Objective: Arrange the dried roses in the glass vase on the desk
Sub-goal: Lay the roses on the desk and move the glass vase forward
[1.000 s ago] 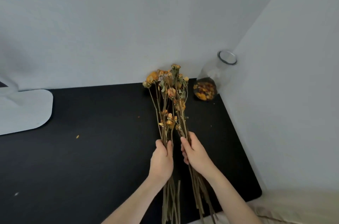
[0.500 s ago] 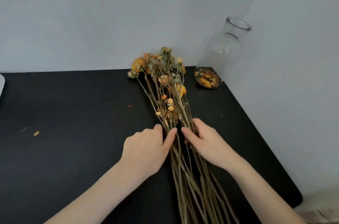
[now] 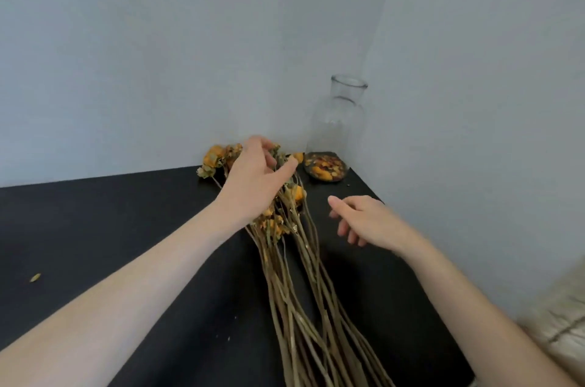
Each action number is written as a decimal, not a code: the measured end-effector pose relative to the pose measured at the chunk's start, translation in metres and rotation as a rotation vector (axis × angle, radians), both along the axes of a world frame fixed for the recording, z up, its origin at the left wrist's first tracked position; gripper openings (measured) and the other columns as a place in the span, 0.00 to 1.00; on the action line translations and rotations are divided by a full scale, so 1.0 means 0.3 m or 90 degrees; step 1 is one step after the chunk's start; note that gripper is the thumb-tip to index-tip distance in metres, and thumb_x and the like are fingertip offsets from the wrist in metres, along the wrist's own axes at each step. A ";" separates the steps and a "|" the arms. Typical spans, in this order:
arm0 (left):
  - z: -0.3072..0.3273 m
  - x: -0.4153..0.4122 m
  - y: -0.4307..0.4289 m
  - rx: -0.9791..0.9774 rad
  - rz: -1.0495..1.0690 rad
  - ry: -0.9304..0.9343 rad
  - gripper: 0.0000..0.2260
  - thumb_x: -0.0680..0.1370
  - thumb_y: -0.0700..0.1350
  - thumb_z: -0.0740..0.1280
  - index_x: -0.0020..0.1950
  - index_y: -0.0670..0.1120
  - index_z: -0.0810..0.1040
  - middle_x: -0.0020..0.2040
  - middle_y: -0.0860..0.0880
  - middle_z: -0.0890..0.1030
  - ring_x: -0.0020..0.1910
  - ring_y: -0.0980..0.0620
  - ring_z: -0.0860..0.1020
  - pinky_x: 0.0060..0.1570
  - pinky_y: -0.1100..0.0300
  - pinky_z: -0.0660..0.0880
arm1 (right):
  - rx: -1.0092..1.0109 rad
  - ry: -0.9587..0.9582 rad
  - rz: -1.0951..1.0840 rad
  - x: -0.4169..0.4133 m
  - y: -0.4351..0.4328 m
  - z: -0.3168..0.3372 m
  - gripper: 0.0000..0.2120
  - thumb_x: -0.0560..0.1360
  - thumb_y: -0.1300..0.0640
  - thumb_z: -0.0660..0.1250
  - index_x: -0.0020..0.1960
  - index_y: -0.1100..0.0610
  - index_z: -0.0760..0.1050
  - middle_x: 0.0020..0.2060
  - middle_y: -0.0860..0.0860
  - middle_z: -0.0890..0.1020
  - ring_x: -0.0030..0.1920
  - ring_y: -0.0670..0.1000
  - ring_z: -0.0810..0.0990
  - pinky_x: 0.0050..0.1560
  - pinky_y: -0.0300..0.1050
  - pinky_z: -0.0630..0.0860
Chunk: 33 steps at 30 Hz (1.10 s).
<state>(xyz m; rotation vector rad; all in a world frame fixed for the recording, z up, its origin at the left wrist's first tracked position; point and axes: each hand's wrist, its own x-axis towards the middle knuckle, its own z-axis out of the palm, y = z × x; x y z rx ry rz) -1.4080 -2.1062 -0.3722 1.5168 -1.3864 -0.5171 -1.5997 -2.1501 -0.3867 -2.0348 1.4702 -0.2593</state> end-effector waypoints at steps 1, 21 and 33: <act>0.012 -0.007 -0.048 0.006 -0.013 0.015 0.23 0.74 0.52 0.68 0.64 0.44 0.64 0.50 0.47 0.73 0.46 0.52 0.74 0.47 0.58 0.74 | -0.028 -0.035 -0.029 -0.005 -0.033 0.028 0.18 0.78 0.42 0.53 0.49 0.53 0.75 0.35 0.48 0.80 0.31 0.45 0.77 0.29 0.37 0.71; -0.110 -0.184 -0.598 0.113 -0.086 0.163 0.52 0.61 0.50 0.80 0.75 0.49 0.49 0.75 0.48 0.57 0.72 0.48 0.59 0.67 0.53 0.62 | -0.109 -0.428 -0.112 0.063 -0.543 0.176 0.28 0.68 0.48 0.74 0.64 0.52 0.69 0.67 0.50 0.70 0.69 0.49 0.65 0.58 0.42 0.63; 0.078 -0.120 -0.536 -0.071 -0.057 0.158 0.45 0.57 0.50 0.81 0.67 0.48 0.59 0.55 0.56 0.67 0.53 0.59 0.70 0.44 0.69 0.70 | -0.282 -0.469 -0.047 0.140 -0.422 0.392 0.25 0.66 0.50 0.76 0.60 0.54 0.74 0.57 0.45 0.76 0.58 0.43 0.72 0.56 0.38 0.67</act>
